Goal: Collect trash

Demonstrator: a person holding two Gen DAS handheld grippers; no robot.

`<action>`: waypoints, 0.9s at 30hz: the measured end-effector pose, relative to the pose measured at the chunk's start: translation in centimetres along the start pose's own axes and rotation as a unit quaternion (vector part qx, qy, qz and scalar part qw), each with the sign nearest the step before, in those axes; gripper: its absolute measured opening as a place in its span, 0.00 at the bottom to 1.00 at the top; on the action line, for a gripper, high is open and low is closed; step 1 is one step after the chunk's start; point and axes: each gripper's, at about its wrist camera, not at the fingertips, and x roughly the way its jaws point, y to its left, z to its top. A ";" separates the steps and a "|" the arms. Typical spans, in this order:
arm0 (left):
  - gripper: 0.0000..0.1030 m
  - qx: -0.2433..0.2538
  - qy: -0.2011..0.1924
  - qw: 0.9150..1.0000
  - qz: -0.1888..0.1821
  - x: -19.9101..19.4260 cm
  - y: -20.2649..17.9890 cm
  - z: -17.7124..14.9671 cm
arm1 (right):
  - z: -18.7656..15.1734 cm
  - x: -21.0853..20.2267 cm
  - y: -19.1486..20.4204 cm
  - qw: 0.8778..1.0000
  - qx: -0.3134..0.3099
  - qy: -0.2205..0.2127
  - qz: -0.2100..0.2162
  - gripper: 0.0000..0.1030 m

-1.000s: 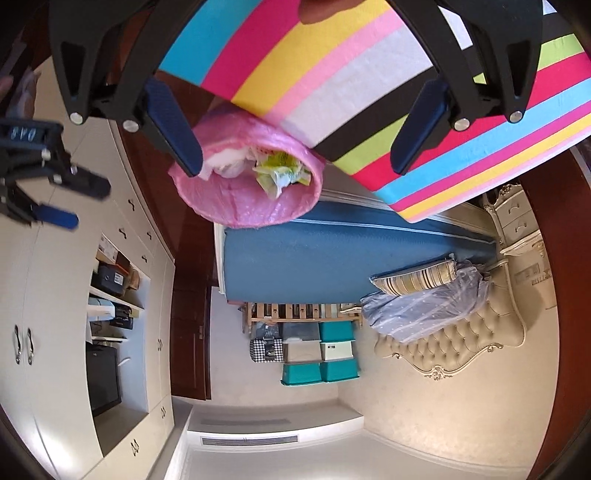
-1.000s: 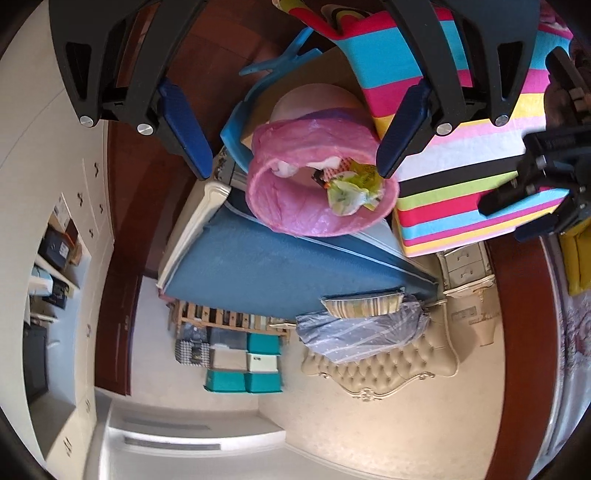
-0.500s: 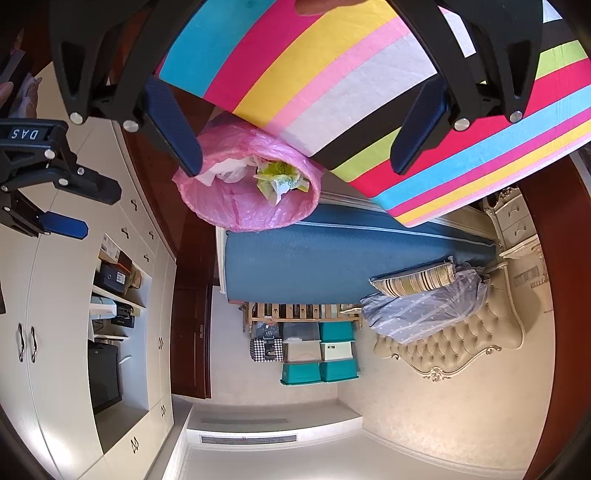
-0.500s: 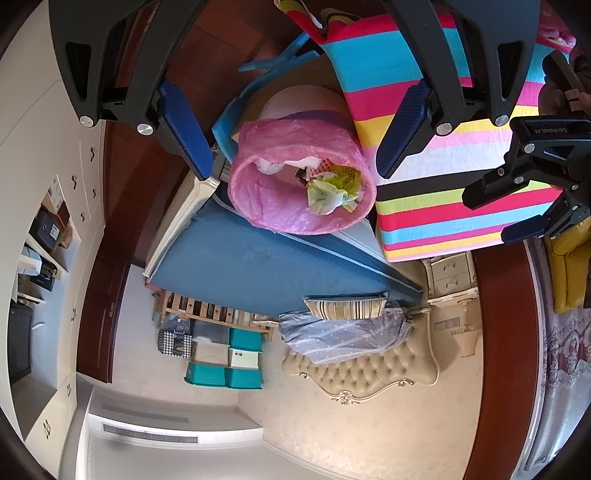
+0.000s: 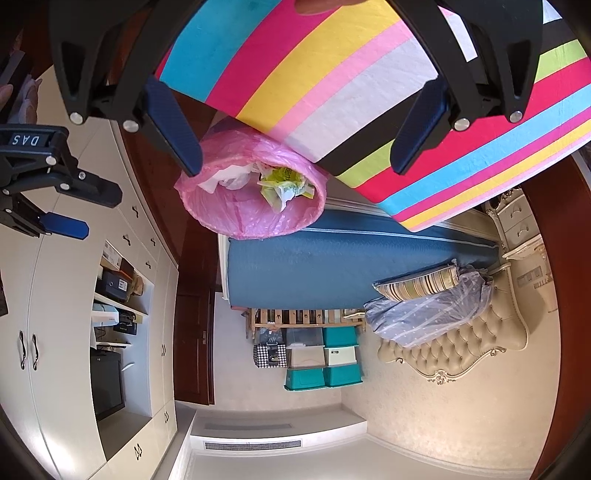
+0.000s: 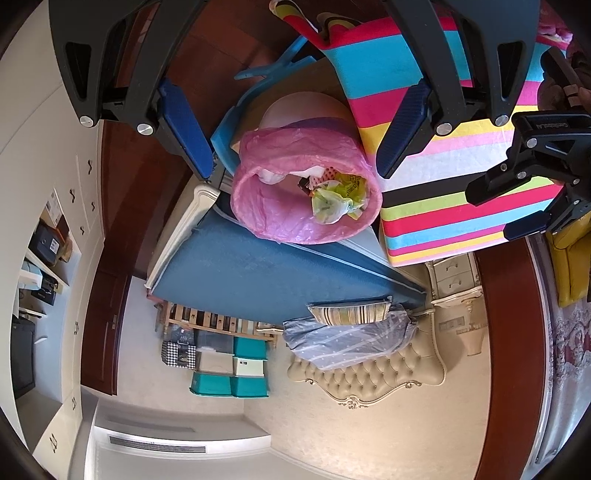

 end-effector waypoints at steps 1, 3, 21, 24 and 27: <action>0.96 0.000 0.000 1.000 0.000 0.0 0.0 0.0 | 0.0 0.0 0.0 1.000 -0.001 -0.001 0.000 0.82; 0.96 0.001 0.000 1.000 -0.002 0.0 0.0 -0.1 | 0.0 0.0 0.0 1.000 -0.001 -0.001 0.000 0.82; 0.96 0.003 0.002 1.000 -0.004 0.1 0.0 -0.3 | -0.2 0.0 -0.1 1.000 0.000 0.003 0.001 0.82; 0.96 0.003 0.002 1.000 -0.004 0.2 0.0 -0.3 | -0.2 0.0 -0.1 1.000 0.001 0.002 0.001 0.82; 0.96 0.003 0.002 1.000 -0.004 0.1 0.0 -0.3 | -0.3 0.1 -0.1 1.000 0.001 0.002 0.000 0.82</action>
